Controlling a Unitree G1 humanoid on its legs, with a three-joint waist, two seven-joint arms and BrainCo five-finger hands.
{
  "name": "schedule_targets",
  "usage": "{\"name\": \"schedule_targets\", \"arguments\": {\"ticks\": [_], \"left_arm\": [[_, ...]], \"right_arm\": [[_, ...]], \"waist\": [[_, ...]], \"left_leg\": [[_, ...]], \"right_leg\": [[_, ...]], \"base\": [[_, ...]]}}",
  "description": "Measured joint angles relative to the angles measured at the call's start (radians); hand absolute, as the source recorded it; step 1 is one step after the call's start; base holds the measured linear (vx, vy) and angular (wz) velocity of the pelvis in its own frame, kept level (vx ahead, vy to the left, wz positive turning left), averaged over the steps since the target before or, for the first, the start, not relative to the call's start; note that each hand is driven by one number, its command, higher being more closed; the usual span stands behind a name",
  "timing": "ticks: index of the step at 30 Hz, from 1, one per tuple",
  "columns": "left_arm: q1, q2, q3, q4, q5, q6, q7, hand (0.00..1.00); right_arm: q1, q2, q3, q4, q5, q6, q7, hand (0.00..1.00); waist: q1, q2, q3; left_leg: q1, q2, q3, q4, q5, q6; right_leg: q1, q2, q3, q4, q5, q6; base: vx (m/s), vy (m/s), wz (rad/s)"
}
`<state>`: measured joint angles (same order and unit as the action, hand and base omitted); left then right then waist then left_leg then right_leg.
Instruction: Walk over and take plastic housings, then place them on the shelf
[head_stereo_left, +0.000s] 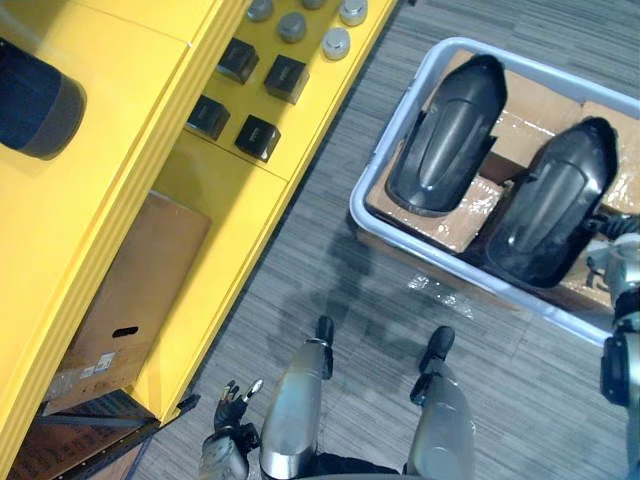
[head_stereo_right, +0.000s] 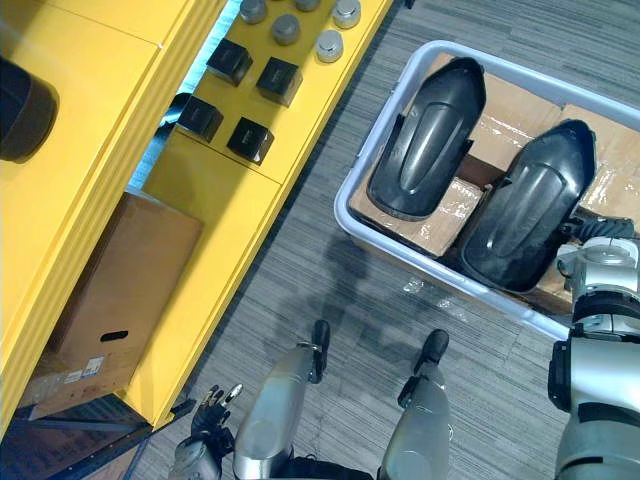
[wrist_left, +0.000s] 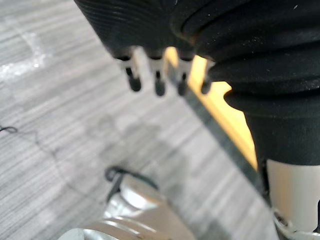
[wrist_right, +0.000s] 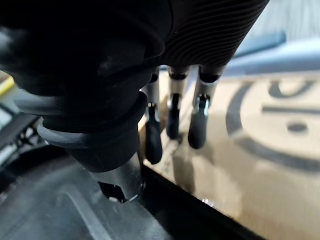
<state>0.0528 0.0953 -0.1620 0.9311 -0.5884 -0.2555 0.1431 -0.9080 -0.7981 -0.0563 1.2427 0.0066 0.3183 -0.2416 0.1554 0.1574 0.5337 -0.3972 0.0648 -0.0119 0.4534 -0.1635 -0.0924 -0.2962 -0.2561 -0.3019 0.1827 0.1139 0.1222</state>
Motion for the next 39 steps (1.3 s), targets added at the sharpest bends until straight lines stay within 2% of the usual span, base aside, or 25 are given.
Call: {"name": "schedule_targets", "arguments": {"ticks": [3,6,7,10,12,15,17,18,19,20,21,24,27,29,30,33,37,38,39], "left_arm": [[0.001,0.002,-0.011,0.001,0.000,-0.003,-0.002,0.00],[0.008,0.004,-0.014,-0.008,0.007,-0.005,-0.007,0.00],[0.010,0.005,-0.017,-0.012,0.010,-0.006,-0.007,0.00],[0.027,0.006,-0.018,-0.037,0.012,-0.019,-0.004,0.00],[0.046,0.009,-0.016,-0.067,0.019,-0.035,0.021,0.00],[0.084,0.007,0.006,-0.162,0.129,-0.034,0.124,0.00],[0.100,0.004,0.045,-0.276,0.286,-0.014,0.251,0.00],[0.098,0.005,0.085,-0.339,0.374,0.011,0.323,0.00],[0.094,0.007,0.108,-0.368,0.415,0.027,0.356,0.00],[0.090,0.013,0.150,-0.427,0.522,0.073,0.423,0.00],[0.089,0.025,0.191,-0.479,0.591,0.106,0.465,0.00],[0.070,0.076,0.233,-0.565,0.715,0.172,0.514,0.00],[0.064,0.101,0.228,-0.649,0.762,0.173,0.509,0.00],[0.050,0.100,0.212,-0.727,0.763,0.152,0.489,0.00],[0.043,0.100,0.209,-0.740,0.760,0.146,0.480,0.00],[-0.008,0.101,0.171,-0.805,0.726,0.121,0.401,0.00],[-0.088,0.101,0.081,-0.832,0.564,0.130,0.232,0.00],[-0.135,0.101,0.030,-0.832,0.473,0.157,0.138,0.00],[-0.144,0.101,0.021,-0.832,0.452,0.164,0.120,0.00]], "right_arm": [[0.004,0.030,-0.001,0.024,-0.031,0.027,-0.027,1.00],[0.015,0.061,-0.003,0.029,-0.059,0.030,-0.095,1.00],[0.025,0.079,-0.006,0.025,-0.069,0.003,-0.140,1.00],[0.038,0.099,-0.004,0.002,-0.101,-0.036,-0.191,1.00],[0.075,0.105,-0.001,-0.073,-0.135,-0.071,-0.239,1.00],[0.161,0.114,0.000,-0.243,-0.190,-0.110,-0.293,1.00],[0.222,0.158,-0.001,-0.349,-0.226,-0.122,-0.327,1.00],[0.268,0.196,-0.001,-0.409,-0.238,-0.126,-0.344,1.00],[0.292,0.215,0.000,-0.433,-0.249,-0.128,-0.352,1.00],[0.335,0.250,0.000,-0.467,-0.258,-0.137,-0.368,1.00],[0.371,0.286,0.001,-0.497,-0.258,-0.141,-0.377,1.00],[0.463,0.334,0.002,-0.544,-0.260,-0.143,-0.403,1.00],[0.517,0.350,0.026,-0.575,-0.271,-0.142,-0.414,1.00],[0.542,0.367,0.040,-0.616,-0.295,-0.142,-0.414,1.00],[0.542,0.373,0.040,-0.624,-0.296,-0.142,-0.415,1.00],[0.540,0.386,0.045,-0.651,-0.298,-0.146,-0.422,1.00],[0.526,0.422,0.053,-0.686,-0.338,-0.147,-0.438,1.00],[0.512,0.431,0.074,-0.733,-0.344,-0.159,-0.442,1.00],[0.508,0.433,0.077,-0.739,-0.349,-0.163,-0.443,1.00]], "waist": [[0.002,0.001,-0.001],[0.002,0.001,-0.001],[0.000,0.001,-0.001],[-0.003,0.001,-0.001],[-0.004,0.001,-0.001],[-0.013,-0.001,0.001],[-0.034,-0.025,0.002],[-0.036,-0.048,0.000],[-0.038,-0.059,-0.002],[-0.046,-0.080,-0.007],[-0.051,-0.105,-0.022],[-0.063,-0.145,-0.076],[-0.063,-0.164,-0.144],[-0.064,-0.174,-0.210],[-0.065,-0.173,-0.221],[-0.063,-0.172,-0.253],[-0.062,-0.175,-0.278],[-0.076,-0.178,-0.279],[-0.080,-0.179,-0.280]], "left_leg": [[0.020,0.001,-0.003,-0.008,0.002,-0.002],[0.039,0.002,-0.004,-0.016,0.002,-0.002],[0.056,0.005,-0.003,-0.023,0.003,-0.002],[0.077,0.008,0.002,-0.030,0.003,-0.002],[0.097,0.011,0.012,-0.042,0.003,-0.002],[0.146,0.018,0.023,-0.069,0.004,-0.004],[0.190,0.027,0.031,-0.101,0.007,-0.009],[0.221,0.032,0.049,-0.124,0.010,-0.014],[0.237,0.035,0.051,-0.136,0.012,-0.017],[0.263,0.046,0.058,-0.155,0.014,-0.021],[0.286,0.049,0.074,-0.174,0.016,-0.024],[0.334,0.062,0.092,-0.210,0.017,-0.026],[0.368,0.064,0.108,-0.238,0.018,-0.027],[0.388,0.065,0.112,-0.252,0.018,-0.027],[0.391,0.065,0.113,-0.254,0.018,-0.027],[0.412,0.065,0.114,-0.259,0.018,-0.027],[0.441,0.064,0.133,-0.269,0.017,-0.029],[0.450,0.064,0.139,-0.268,0.013,-0.034],[0.450,0.064,0.139,-0.268,0.013,-0.034]], "right_leg": [[0.013,-0.002,-0.002,0.016,-0.014,0.003],[0.028,-0.002,-0.005,0.018,-0.020,0.001],[0.045,-0.002,-0.007,0.012,-0.020,0.001],[0.065,0.001,-0.007,-0.002,-0.020,0.002],[0.082,0.005,-0.003,-0.015,-0.018,0.004],[0.126,0.015,0.001,-0.051,-0.012,0.011],[0.161,0.027,0.003,-0.073,-0.011,0.010],[0.174,0.035,0.011,-0.078,-0.011,0.010],[0.181,0.039,0.014,-0.082,-0.011,0.010],[0.199,0.046,0.019,-0.091,-0.011,0.009],[0.204,0.054,0.029,-0.096,-0.011,0.009],[0.238,0.066,0.034,-0.127,-0.011,0.008],[0.270,0.074,0.039,-0.168,-0.003,0.006],[0.304,0.081,0.038,-0.219,0.016,0.006],[0.310,0.083,0.038,-0.228,0.019,0.006],[0.337,0.086,0.036,-0.245,0.023,0.005],[0.356,0.091,0.054,-0.262,0.043,-0.001],[0.358,0.091,0.060,-0.262,0.047,-0.001],[0.358,0.091,0.061,-0.262,0.048,-0.001]], "base": [[0.03,0.004,0.04],[0.00,0.000,0.00],[0.00,0.000,0.00],[0.01,0.014,-0.04],[0.03,0.020,-0.10],[0.07,0.003,-0.12],[0.07,-0.015,-0.15],[0.10,-0.018,-0.24],[0.13,-0.037,-0.28],[0.11,-0.035,-0.28],[0.11,-0.030,-0.30],[0.11,-0.014,-0.20],[0.09,-0.001,-0.14],[0.07,0.004,-0.06],[0.04,-0.003,-0.02],[0.00,0.000,0.00],[-0.04,0.018,-0.15],[-0.09,0.017,-0.17],[-0.12,0.020,-0.17]]}}
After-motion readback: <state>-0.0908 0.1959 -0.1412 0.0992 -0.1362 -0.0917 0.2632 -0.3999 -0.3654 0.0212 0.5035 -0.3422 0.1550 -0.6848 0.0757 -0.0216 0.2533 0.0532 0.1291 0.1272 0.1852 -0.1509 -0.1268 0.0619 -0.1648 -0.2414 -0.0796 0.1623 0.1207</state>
